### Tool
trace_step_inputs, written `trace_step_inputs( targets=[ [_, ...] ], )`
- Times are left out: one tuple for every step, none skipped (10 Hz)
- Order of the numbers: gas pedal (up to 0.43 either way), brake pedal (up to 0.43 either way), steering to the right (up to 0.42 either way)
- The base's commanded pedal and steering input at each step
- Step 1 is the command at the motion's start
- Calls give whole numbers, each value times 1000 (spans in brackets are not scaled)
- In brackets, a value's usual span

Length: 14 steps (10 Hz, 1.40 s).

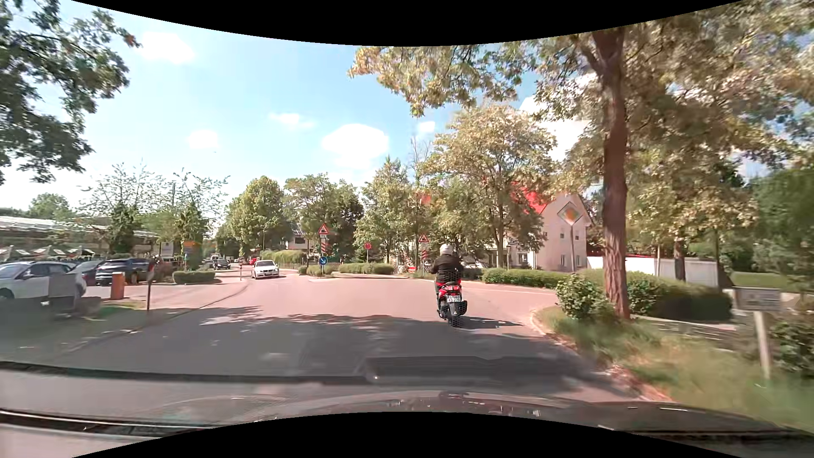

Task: Follow the waypoints while adhering to traffic rules and regulations

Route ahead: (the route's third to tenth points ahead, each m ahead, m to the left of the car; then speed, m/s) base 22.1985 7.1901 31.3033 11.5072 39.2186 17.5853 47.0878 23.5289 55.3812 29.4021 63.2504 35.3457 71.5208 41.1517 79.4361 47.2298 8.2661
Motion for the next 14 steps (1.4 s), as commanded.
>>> trace_step_inputs(
  targets=[
    [118,12,0],
    [118,12,-6],
    [130,12,-9],
    [130,12,-13],
    [130,12,-18],
    [130,12,-20],
    [130,12,-22],
    [130,12,-25],
    [130,12,-29],
    [130,12,-36],
    [130,12,-41],
    [130,12,-46],
    [130,12,-52],
    [130,12,-60]
  ],
)
